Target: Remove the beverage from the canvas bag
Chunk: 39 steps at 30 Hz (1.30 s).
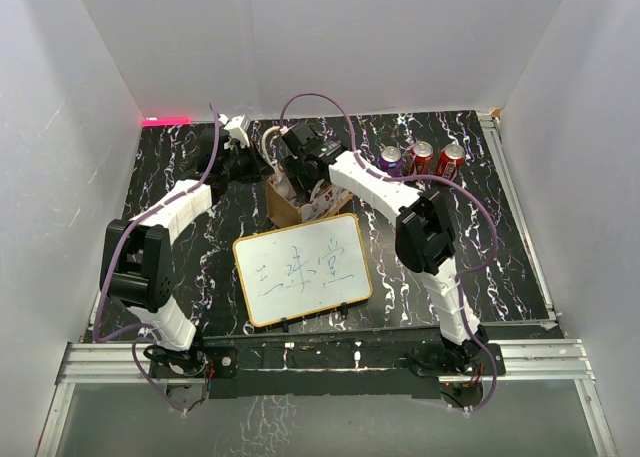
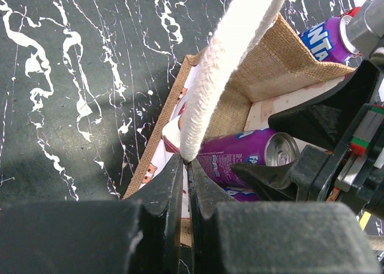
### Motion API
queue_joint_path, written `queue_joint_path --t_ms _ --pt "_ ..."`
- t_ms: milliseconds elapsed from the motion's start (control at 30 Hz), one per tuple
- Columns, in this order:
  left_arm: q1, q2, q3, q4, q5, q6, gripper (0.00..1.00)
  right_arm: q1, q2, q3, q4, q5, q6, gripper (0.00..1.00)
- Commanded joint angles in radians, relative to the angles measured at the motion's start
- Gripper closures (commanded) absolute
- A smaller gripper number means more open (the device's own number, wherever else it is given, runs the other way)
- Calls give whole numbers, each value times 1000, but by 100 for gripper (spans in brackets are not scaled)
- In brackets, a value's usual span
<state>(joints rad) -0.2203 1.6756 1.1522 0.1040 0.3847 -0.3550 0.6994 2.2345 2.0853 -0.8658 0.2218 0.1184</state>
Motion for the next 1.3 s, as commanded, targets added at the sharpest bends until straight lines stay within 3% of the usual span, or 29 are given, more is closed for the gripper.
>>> queue_joint_path --t_ms 0,667,1000,1267 --pt "-15 9 15 -85 24 16 100 11 24 60 -44 46 -29 37" --pt "-14 5 14 -87 22 17 100 15 49 51 -148 42 49 26" --pt "-15 6 12 -86 23 16 100 15 58 110 -149 23 50 51" --pt "-15 8 12 -86 19 17 100 14 70 182 -54 88 36 69"
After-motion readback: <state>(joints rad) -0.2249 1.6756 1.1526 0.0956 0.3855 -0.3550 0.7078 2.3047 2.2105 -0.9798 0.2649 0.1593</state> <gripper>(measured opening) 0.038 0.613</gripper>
